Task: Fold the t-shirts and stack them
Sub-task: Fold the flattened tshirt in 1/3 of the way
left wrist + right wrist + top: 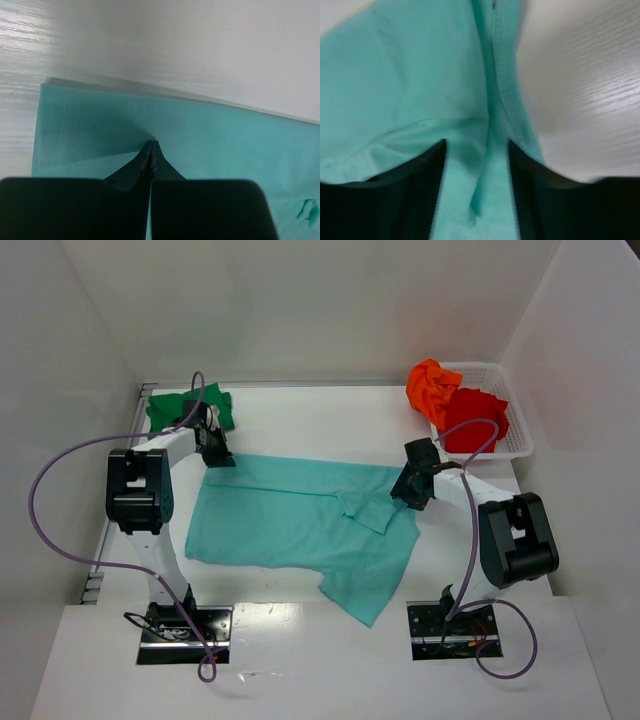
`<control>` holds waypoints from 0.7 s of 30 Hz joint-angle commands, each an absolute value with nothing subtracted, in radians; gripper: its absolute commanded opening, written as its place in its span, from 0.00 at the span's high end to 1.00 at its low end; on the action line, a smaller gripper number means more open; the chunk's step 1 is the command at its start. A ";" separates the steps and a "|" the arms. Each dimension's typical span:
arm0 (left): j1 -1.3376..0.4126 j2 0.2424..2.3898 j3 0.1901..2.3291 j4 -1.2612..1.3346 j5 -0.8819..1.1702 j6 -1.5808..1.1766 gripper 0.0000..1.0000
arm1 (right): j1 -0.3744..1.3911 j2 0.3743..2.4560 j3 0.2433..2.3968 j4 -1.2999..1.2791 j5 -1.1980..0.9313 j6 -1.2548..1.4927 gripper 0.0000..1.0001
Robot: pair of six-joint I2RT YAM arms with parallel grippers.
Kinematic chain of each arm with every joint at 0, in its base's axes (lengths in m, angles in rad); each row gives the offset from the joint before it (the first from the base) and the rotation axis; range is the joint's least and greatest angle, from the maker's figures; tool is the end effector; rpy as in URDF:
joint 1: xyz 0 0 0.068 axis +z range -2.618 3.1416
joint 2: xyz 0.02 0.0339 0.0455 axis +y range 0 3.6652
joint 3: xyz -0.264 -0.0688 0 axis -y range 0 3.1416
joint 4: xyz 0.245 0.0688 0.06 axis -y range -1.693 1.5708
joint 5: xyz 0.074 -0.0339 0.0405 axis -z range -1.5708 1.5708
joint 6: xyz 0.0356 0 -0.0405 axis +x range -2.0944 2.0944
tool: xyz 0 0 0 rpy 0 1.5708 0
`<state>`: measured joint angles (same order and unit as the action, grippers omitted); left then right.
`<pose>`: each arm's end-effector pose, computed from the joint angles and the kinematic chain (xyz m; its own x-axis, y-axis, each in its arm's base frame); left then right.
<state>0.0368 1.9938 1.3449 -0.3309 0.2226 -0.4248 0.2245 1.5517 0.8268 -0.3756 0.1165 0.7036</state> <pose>0.4204 0.0076 0.1637 -0.7919 -0.4314 -0.4321 -0.2627 0.8796 -0.3967 0.2814 0.0600 0.1624 -0.7725 0.4827 -0.4126 0.4328 0.8757 0.2142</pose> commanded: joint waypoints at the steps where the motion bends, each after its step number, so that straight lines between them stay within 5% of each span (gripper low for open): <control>1: 0.037 1.985 1.376 -0.339 0.230 -0.426 0.99 | 0.225 1.486 0.931 -0.436 0.140 0.695 0.34; 6: 0.037 1.985 1.376 -0.339 0.230 -0.426 0.99 | 0.225 1.489 1.022 -0.437 0.140 0.652 0.32; 9: 0.037 1.985 1.376 -0.339 0.221 -0.426 1.00 | 0.225 1.561 1.046 -0.411 0.127 0.638 0.75; 12: 0.037 1.985 1.376 -0.339 0.210 -0.426 1.00 | 0.225 1.626 1.046 -0.381 0.118 0.638 0.97; 21: 0.037 1.915 1.347 -0.328 0.107 -0.454 1.00 | 0.225 1.775 1.065 -0.382 0.173 0.620 1.00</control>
